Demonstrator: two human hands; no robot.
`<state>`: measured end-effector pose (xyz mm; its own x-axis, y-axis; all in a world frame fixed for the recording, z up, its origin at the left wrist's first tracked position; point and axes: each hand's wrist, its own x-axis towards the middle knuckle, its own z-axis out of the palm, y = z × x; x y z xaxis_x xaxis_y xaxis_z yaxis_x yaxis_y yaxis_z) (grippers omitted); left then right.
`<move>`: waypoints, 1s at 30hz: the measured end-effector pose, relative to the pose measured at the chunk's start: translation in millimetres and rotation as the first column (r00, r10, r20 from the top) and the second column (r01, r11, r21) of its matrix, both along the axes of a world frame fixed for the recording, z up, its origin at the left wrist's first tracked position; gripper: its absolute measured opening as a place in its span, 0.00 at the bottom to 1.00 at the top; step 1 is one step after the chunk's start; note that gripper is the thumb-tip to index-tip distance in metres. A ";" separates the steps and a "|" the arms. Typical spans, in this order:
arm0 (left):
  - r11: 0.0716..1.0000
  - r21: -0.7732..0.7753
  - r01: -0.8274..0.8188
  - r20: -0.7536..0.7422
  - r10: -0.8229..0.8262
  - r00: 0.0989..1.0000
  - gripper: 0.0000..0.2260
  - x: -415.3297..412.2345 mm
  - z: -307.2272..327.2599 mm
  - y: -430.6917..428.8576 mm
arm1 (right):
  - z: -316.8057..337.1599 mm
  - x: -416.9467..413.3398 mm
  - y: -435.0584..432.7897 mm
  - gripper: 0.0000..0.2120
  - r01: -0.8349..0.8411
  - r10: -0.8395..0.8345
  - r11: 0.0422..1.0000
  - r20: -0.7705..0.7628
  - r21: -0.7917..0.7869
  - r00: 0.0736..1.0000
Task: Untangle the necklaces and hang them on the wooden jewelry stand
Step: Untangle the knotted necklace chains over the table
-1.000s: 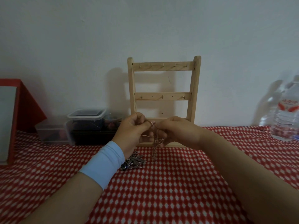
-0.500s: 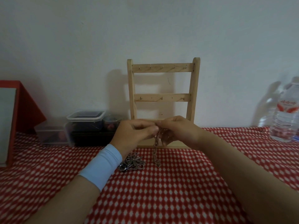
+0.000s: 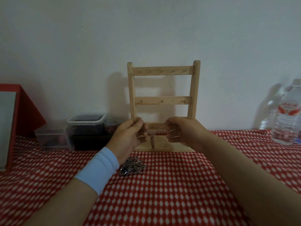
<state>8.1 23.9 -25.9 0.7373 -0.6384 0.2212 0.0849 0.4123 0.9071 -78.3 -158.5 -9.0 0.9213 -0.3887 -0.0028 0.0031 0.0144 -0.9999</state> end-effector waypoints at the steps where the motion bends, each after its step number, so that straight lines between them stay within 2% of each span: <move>1: 0.999 0.039 -0.023 0.066 0.020 0.998 0.06 -1.8 -0.1 -0.8 | 0.3 -0.4 0.6 0.11 0.001 0.000 0.999 0.010 -0.035 1.000; 3: 0.968 0.165 -0.188 0.310 0.130 0.942 0.06 -4.0 0.7 -1.8 | 1.2 -1.1 1.8 0.10 -0.007 0.009 0.995 0.023 -0.102 1.000; 5: 0.901 0.217 -0.376 0.559 0.201 0.804 0.05 -6.6 3.6 -2.1 | 2.4 -2.0 3.1 0.10 -0.046 0.050 0.993 0.038 -0.107 0.998; 7: 0.863 0.188 -0.469 0.663 0.241 0.709 0.05 -9.8 5.7 -3.7 | 5.6 -3.9 3.8 0.11 -0.104 0.109 0.991 0.045 -0.088 0.993; 8: 0.858 0.173 -0.484 0.657 0.265 0.706 0.05 -10.8 6.8 -4.4 | 7.6 -5.1 3.9 0.11 -0.148 0.150 0.988 0.054 -0.054 0.987; 9: 0.868 0.166 -0.468 0.609 0.283 0.741 0.05 -11.1 7.8 -4.7 | 9.5 -6.0 3.8 0.10 -0.195 0.194 0.981 0.072 0.001 0.978; 10: 0.893 0.158 -0.422 0.523 0.287 0.802 0.06 -10.0 8.5 -4.7 | 11.2 -6.8 3.2 0.09 -0.232 0.227 0.971 0.092 0.057 0.970; 12: 0.965 0.085 -0.250 0.255 0.221 0.941 0.08 -7.0 10.0 -3.5 | 13.8 -7.9 0.8 0.08 -0.246 0.234 0.963 0.111 0.110 0.966; 13: 0.987 0.038 -0.158 0.127 0.152 0.980 0.09 -7.2 11.6 -2.9 | 14.8 -8.1 0.1 0.08 -0.238 0.226 0.964 0.110 0.116 0.968; 15: 0.998 0.015 -0.066 0.019 0.065 0.998 0.10 -8.5 12.9 -2.5 | 15.8 -8.4 0.3 0.10 -0.237 0.224 0.961 0.106 0.144 0.969; 17: 0.995 0.068 -0.070 0.060 0.066 0.996 0.12 -11.7 12.3 -3.8 | 16.8 -8.5 1.7 0.11 -0.248 0.233 0.954 0.107 0.168 0.967; 18: 0.986 0.120 -0.119 0.152 0.100 0.983 0.13 -12.8 10.8 -3.9 | 17.3 -8.6 2.5 0.11 -0.252 0.236 0.953 0.109 0.170 0.966; 20: 0.927 0.243 -0.286 0.441 0.157 0.884 0.08 -14.1 6.4 -2.6 | 18.6 -8.4 3.4 0.11 -0.256 0.238 0.952 0.116 0.169 0.964; 22: 0.871 0.312 -0.379 0.607 0.124 0.785 0.02 -11.6 -1.0 -2.9 | 19.5 -9.3 3.7 0.11 -0.267 0.250 0.950 0.119 0.159 0.961; 24: 0.846 0.368 -0.386 0.641 0.070 0.764 0.05 -10.2 -8.9 -4.8 | 20.0 -10.7 4.9 0.11 -0.289 0.273 0.946 0.116 0.148 0.955; 26: 0.844 0.358 -0.399 0.645 0.086 0.760 0.06 -12.2 -11.0 -8.2 | 20.5 -11.5 6.1 0.11 -0.316 0.301 0.938 0.121 0.141 0.946; 30: 0.866 0.343 -0.365 0.563 0.122 0.818 0.03 -15.5 -10.3 -10.3 | 18.2 -6.7 5.5 0.08 -0.329 0.305 0.931 0.160 0.159 0.939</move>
